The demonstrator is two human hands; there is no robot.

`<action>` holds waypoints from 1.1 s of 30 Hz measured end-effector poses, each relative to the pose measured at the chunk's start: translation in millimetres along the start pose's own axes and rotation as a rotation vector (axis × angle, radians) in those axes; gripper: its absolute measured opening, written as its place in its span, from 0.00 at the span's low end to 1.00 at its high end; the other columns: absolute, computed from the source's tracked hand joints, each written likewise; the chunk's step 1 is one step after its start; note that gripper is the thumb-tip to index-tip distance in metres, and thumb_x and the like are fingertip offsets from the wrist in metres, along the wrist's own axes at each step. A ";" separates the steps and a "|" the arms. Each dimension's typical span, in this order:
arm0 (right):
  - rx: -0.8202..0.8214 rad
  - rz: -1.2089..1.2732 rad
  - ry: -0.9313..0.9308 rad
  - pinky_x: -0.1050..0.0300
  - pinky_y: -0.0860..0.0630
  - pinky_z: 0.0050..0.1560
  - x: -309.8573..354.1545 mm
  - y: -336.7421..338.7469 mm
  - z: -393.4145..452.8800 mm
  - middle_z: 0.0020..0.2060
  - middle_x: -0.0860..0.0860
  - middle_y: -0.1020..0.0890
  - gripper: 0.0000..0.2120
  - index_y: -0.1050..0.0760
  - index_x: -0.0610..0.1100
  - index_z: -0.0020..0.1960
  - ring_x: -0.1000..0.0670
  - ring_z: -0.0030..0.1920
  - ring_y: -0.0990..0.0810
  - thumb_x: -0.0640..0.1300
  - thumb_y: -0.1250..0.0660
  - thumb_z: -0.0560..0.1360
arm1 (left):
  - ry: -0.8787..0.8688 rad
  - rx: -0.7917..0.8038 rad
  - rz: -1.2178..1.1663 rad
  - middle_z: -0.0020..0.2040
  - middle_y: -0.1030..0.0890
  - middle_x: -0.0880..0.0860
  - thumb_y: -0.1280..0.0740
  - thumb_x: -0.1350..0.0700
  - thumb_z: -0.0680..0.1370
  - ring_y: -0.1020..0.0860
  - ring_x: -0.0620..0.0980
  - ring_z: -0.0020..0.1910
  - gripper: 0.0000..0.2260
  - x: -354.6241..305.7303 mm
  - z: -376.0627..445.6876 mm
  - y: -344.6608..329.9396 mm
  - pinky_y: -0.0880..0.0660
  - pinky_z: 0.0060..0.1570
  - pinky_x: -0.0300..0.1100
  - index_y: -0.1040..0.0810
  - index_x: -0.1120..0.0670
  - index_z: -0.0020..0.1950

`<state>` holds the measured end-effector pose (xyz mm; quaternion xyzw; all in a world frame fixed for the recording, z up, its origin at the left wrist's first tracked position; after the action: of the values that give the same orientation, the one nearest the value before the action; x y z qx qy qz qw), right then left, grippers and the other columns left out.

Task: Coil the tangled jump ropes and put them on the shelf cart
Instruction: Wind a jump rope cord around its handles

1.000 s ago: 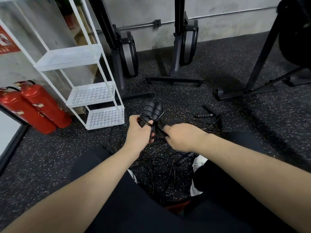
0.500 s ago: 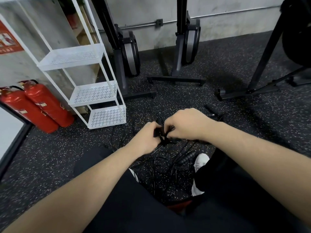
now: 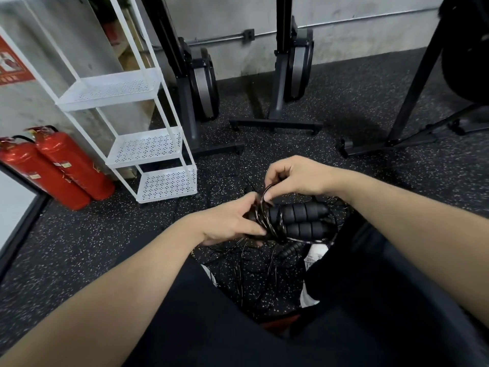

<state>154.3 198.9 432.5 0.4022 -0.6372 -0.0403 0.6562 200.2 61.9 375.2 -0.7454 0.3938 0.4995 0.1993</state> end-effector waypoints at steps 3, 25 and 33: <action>0.030 0.117 -0.104 0.54 0.25 0.52 -17.3 -5.8 0.0 0.36 0.53 0.15 0.08 0.15 0.50 0.38 0.57 0.39 0.19 0.53 0.21 0.66 | -0.056 0.003 -0.224 0.65 0.22 0.66 0.30 0.65 0.75 0.19 0.62 0.60 0.23 -6.8 -6.8 0.6 0.20 0.59 0.56 0.35 0.58 0.67; 0.015 -0.222 -0.196 0.60 0.32 0.36 -55.2 -54.3 -4.3 0.38 0.54 0.23 0.09 0.29 0.50 0.51 0.53 0.37 0.25 0.53 0.43 0.85 | -0.226 -0.595 -0.694 0.62 0.18 0.64 0.39 0.71 0.81 0.18 0.56 0.50 0.21 8.3 -6.0 50.9 0.21 0.46 0.47 0.27 0.57 0.73; -0.093 -0.509 -0.097 0.57 0.33 0.37 -35.8 -26.4 -6.6 0.35 0.59 0.25 0.12 0.23 0.52 0.60 0.60 0.34 0.27 0.57 0.41 0.84 | -0.031 -0.771 -0.227 0.62 0.22 0.58 0.33 0.68 0.81 0.17 0.56 0.55 0.22 21.7 -8.5 69.9 0.16 0.52 0.48 0.30 0.46 0.68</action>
<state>165.6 204.5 389.3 0.5163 -0.5438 -0.2526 0.6114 154.4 4.9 365.9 -0.7968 0.0894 0.5965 -0.0354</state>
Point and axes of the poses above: each hand's wrist, its own z-axis towards the middle knuckle, its own y-axis out of the back of the hand, x = y × z, the point moved 7 cm from there along z, towards the middle knuckle
